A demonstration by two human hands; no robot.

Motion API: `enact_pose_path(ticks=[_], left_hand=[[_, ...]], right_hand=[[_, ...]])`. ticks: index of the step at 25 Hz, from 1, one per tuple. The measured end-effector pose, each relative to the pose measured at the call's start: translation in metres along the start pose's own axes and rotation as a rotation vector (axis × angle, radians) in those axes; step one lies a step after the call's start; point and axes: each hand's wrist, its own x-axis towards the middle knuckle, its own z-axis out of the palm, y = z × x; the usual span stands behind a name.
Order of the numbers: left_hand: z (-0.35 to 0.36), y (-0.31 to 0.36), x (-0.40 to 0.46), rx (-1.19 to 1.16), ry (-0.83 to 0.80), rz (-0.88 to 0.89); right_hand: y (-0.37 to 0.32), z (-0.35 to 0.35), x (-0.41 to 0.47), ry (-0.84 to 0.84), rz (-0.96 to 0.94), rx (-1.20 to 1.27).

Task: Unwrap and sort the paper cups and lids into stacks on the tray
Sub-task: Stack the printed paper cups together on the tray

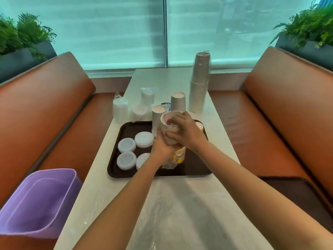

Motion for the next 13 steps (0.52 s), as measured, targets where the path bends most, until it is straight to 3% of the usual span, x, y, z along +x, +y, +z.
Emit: enact_pose_path(ticks=[3,8,13], left_hand=[[0.004,-0.016,-0.01,-0.014,-0.023,-0.01],[0.017,-0.03,-0.006,-0.173,-0.009,-0.071],[0.02,-0.044,0.008,0.019,-0.084,-0.064]], right_hand=[[0.014,0.014,-0.019,0.045,0.134,0.05],[0.028,0.031,-0.033,0.058,0.458,0.453],[0.055,0.057,-0.043,0.154,0.59,0.538]])
